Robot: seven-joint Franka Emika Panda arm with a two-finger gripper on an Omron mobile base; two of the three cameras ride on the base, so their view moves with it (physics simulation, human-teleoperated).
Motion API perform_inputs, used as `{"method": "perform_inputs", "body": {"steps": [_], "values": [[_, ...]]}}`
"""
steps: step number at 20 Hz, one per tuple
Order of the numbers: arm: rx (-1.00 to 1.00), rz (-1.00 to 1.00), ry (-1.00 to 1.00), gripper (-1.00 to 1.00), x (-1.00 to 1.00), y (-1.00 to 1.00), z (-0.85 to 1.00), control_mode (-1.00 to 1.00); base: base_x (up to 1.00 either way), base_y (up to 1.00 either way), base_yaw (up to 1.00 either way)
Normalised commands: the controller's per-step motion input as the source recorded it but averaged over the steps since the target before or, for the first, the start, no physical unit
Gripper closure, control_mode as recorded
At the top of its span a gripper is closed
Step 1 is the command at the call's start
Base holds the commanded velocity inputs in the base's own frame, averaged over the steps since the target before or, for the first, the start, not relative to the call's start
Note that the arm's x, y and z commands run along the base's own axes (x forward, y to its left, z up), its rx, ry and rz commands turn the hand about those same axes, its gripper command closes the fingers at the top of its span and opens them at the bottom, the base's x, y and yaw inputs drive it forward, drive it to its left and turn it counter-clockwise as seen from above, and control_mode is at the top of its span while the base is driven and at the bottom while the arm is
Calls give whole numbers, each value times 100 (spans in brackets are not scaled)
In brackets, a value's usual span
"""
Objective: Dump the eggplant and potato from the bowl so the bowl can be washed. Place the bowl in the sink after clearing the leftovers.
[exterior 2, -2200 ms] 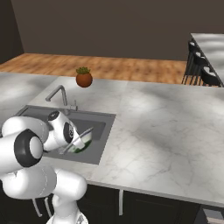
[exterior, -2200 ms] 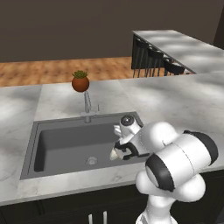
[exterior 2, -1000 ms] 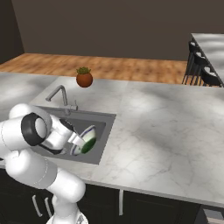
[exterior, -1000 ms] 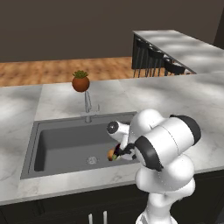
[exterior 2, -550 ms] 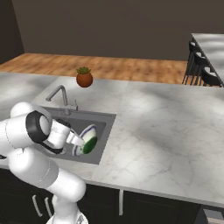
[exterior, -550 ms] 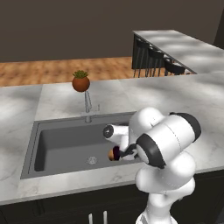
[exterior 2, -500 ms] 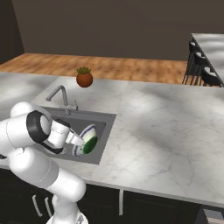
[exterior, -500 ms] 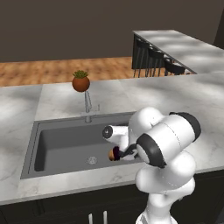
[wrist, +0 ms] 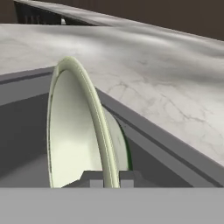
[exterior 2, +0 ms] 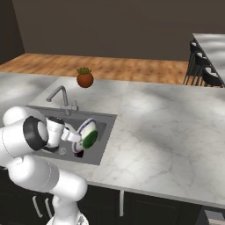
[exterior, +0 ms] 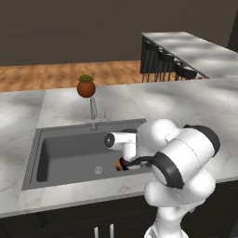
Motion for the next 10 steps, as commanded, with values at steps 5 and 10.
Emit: {"method": "perform_inputs", "body": {"steps": [5,10], "values": [[2,0,-6,100,-4,-2,45,-100,0,0,0],[13,1,0,100,-3,4,19,-100,0,0,0]]}}
